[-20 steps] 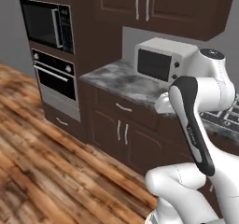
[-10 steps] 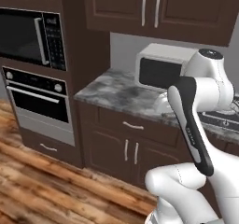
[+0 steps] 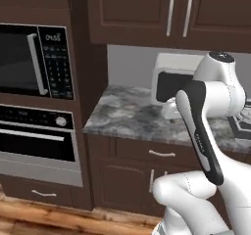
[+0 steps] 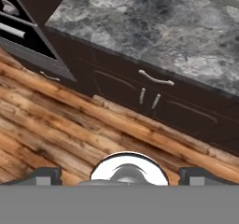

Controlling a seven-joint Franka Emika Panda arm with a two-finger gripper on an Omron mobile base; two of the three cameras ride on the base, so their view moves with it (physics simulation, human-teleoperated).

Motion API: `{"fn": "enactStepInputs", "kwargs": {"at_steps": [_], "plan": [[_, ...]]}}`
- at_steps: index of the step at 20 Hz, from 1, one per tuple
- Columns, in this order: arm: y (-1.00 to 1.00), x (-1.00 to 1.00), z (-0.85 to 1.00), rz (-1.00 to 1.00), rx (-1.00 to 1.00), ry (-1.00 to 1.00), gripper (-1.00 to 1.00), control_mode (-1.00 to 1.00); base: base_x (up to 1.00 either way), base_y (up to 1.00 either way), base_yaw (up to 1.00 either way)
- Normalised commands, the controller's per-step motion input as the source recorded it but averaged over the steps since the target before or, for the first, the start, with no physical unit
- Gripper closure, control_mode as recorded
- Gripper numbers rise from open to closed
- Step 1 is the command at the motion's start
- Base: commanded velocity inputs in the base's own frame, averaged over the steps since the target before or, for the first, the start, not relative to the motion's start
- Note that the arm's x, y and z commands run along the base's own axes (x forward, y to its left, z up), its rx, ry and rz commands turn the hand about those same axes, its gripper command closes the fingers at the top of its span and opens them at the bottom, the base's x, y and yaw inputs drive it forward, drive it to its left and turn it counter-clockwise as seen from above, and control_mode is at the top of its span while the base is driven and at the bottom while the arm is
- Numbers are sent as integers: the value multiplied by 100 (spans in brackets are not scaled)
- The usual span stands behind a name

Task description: Navigate to the oven.

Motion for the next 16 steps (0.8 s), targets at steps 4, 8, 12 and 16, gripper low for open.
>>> {"fn": "enactStepInputs", "kwargs": {"at_steps": [4,8,12,16], "plan": [[0,0,0,0,0,0,-100,100,59,100,-37],[0,0,0,0,0,0,-100,100,8,100,-34],[0,0,0,0,0,0,-100,100,0,100,-29],[0,0,0,0,0,0,-100,100,0,100,-29]]}}
